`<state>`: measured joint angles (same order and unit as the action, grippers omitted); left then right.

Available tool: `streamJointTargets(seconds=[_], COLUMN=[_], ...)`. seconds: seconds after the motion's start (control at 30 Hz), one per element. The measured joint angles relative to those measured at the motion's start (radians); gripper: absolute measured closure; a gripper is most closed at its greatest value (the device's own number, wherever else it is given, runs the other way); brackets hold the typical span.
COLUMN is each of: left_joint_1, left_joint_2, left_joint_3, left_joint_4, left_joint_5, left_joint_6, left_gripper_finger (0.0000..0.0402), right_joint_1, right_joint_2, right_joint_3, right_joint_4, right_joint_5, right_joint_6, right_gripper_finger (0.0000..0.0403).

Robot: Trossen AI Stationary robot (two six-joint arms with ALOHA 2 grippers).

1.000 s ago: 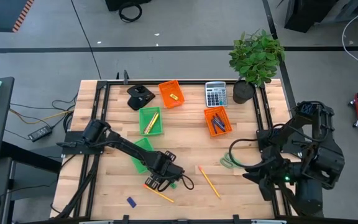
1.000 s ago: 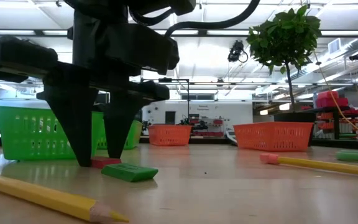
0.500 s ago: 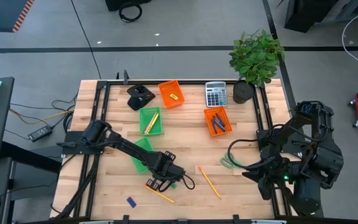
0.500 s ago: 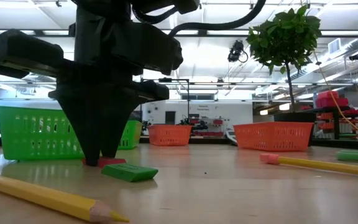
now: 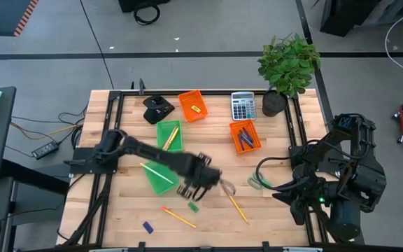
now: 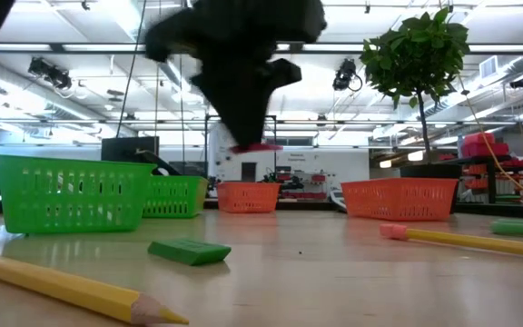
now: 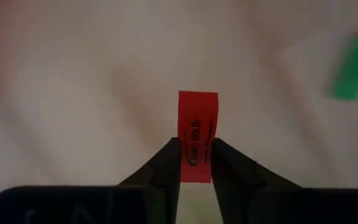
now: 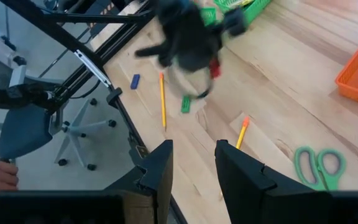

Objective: Sort crayons/erasers/pens/pencils in bins
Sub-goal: Put the red eraser into the top orange bin

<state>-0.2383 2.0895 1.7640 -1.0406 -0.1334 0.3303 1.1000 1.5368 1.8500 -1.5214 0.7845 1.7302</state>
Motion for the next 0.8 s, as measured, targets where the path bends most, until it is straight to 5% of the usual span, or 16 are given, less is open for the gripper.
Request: streamJointTargets(seconds=[0.5,0.8], left_joint_1=[0.555,0.790], left_joint_2=[-0.003,-0.002], left_joint_3=[0.082,0.082], left_joint_4=[-0.132,-0.053], left_joint_5=[-0.034,0.106], left_joint_6=[0.180,0.209], left_gripper_finger=[0.0317,0.0313], right_joint_1=[-0.015,-0.265], right_joint_2=[0.000,-0.020], right_joint_3=[0.000,0.000], right_joint_4=[-0.021,-0.050], right_joint_5=[0.003,0.034], right_joint_6=[0.076,-0.098], right_gripper_finger=[0.0276,0.0276])
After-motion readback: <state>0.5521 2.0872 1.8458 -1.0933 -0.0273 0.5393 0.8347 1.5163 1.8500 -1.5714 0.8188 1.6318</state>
